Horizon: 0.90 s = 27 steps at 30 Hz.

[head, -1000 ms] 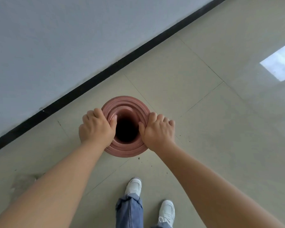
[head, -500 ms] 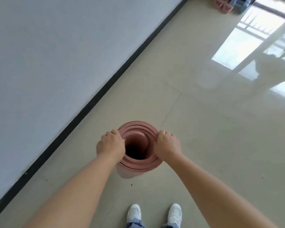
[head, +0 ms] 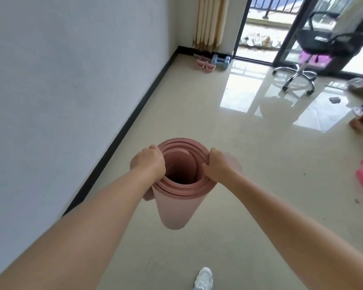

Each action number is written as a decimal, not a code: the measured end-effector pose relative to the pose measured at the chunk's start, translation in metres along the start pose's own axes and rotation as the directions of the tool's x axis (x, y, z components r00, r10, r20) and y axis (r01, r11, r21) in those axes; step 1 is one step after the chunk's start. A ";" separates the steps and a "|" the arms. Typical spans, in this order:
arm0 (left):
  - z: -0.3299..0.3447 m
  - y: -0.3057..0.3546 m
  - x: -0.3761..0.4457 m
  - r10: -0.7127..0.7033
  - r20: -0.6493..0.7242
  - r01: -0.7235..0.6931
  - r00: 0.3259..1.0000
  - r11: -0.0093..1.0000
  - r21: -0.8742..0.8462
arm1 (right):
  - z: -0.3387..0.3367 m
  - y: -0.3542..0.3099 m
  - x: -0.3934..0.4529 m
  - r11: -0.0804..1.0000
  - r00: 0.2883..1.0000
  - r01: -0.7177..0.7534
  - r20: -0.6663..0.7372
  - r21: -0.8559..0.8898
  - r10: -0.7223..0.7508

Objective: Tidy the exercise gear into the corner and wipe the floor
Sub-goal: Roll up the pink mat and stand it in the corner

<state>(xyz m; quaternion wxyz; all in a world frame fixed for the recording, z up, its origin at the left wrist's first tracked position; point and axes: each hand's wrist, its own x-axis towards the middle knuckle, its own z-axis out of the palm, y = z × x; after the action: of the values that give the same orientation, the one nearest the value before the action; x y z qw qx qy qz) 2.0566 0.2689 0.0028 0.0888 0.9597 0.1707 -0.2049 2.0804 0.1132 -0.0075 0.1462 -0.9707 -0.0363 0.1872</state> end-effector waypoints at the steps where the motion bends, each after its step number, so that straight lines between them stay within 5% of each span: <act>1: -0.016 0.024 0.012 0.011 -0.021 -0.011 1.000 1.000 0.001 | -0.021 0.010 0.017 1.000 0.999 -0.003 -0.034 0.017 0.004; 10: -0.128 0.170 0.147 0.039 -0.202 -0.048 0.979 0.998 -0.040 | -0.175 0.054 0.179 1.000 0.968 0.019 -0.251 -0.014 -0.021; 27: -0.295 0.383 0.513 0.116 -0.148 -0.127 0.982 0.990 -0.066 | -0.368 0.103 0.578 0.994 0.973 -0.102 -0.204 0.030 0.106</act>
<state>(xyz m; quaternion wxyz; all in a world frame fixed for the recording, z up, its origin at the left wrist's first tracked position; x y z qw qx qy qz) 2.7433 0.1342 0.0898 0.1247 0.9766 0.1251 -0.1228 2.7561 -0.0124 0.0845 0.1484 -0.9840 0.0317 0.0936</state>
